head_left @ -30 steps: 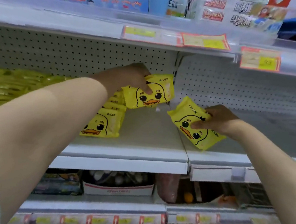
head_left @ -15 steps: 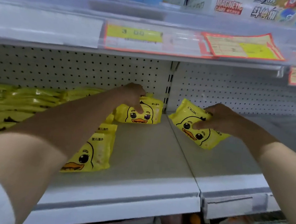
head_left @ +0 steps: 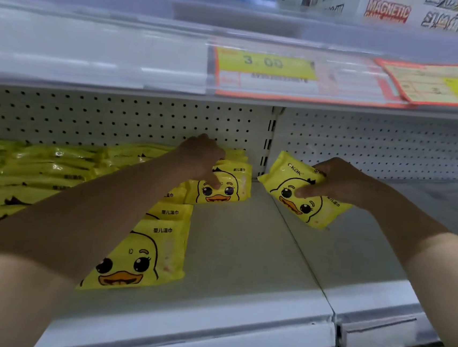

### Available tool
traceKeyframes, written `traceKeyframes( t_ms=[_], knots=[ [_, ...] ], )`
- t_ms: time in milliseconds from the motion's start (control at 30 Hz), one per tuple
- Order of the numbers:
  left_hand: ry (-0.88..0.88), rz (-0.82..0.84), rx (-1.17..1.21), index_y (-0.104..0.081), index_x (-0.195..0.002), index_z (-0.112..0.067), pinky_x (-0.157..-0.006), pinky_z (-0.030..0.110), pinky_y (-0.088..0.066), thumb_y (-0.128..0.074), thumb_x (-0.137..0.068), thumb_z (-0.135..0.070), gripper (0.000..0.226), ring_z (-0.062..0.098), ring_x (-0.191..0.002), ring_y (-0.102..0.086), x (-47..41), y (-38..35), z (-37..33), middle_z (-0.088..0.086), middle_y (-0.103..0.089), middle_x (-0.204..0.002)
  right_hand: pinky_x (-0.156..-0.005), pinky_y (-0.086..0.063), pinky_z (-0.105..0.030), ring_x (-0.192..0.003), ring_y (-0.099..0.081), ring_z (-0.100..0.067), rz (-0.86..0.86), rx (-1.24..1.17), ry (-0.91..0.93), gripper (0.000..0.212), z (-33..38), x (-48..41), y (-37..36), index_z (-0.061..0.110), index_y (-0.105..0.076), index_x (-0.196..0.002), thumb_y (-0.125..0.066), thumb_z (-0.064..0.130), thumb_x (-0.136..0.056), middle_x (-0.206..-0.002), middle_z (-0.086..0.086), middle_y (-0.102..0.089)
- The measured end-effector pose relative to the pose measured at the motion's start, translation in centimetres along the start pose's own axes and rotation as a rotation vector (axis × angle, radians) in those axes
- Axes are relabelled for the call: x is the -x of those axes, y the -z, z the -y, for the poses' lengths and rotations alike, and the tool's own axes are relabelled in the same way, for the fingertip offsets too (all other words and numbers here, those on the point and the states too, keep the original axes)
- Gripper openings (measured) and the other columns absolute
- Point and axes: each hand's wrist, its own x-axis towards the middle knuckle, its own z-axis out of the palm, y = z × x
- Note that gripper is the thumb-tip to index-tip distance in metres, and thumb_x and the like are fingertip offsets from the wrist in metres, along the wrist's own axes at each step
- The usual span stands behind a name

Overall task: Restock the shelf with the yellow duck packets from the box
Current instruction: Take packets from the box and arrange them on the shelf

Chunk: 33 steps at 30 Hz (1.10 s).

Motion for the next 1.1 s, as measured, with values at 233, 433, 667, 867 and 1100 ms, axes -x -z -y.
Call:
traceKeyframes(
  t_ms=[233, 433, 667, 867, 1100],
  knots=[
    [0.023, -0.162, 0.116, -0.050, -0.125, -0.021, -0.088, 0.035, -0.041, -0.082, -0.060, -0.060, 0.083, 0.023, -0.115, -0.044, 0.8, -0.4, -0.2, 0.003, -0.055, -0.122, -0.076, -0.061, -0.037, -0.076, -0.074, -0.016, 0.018, 0.018, 0.039, 0.030, 1.7, -0.5, -0.9, 0.016, -0.077, -0.088, -0.090, 0.032, -0.067, -0.082, 0.000, -0.077],
    [-0.211, -0.131, 0.483, -0.038, -0.143, -0.030, -0.100, 0.034, -0.042, -0.089, -0.058, -0.047, 0.100, 0.014, -0.121, -0.047, 2.9, 3.0, -3.5, -0.006, -0.053, -0.134, -0.061, -0.055, -0.022, -0.074, -0.070, -0.005, 0.069, 0.119, 0.124, 0.029, 4.5, -1.0, -2.7, 0.022, -0.075, -0.083, -0.091, 0.038, -0.066, -0.081, 0.006, -0.074],
    [-0.042, -0.112, 0.403, -0.062, -0.118, -0.024, -0.075, 0.028, -0.044, -0.086, -0.066, -0.041, 0.060, 0.017, -0.101, -0.056, 4.0, 2.5, -2.6, 0.000, -0.063, -0.113, -0.076, -0.054, -0.027, -0.091, -0.063, -0.008, 0.033, 0.160, 0.267, 0.047, 6.8, -2.4, -5.0, 0.027, -0.065, -0.101, -0.091, 0.042, -0.064, -0.101, 0.007, -0.067],
    [0.110, -0.090, 0.342, -0.066, -0.111, -0.022, -0.077, 0.029, -0.043, -0.085, -0.067, -0.045, 0.053, 0.016, -0.098, -0.050, 5.5, 0.8, -0.8, -0.001, -0.056, -0.103, -0.069, -0.055, -0.019, -0.087, -0.067, -0.009, 0.047, -0.044, 0.264, 0.040, 5.0, -3.1, -6.7, 0.017, -0.073, -0.103, -0.092, 0.022, -0.068, -0.097, 0.004, -0.073],
    [0.252, -0.049, 0.253, -0.059, -0.127, -0.029, -0.082, 0.031, -0.038, -0.079, -0.068, -0.057, 0.068, 0.029, -0.112, -0.049, 5.2, 0.0, -0.7, 0.012, -0.048, -0.122, -0.071, -0.036, -0.016, -0.100, -0.055, -0.007, -0.168, 0.035, 0.295, 0.047, 5.1, -4.6, -9.2, 0.013, -0.071, -0.117, -0.085, 0.030, -0.076, -0.112, 0.002, -0.066]
  ],
)
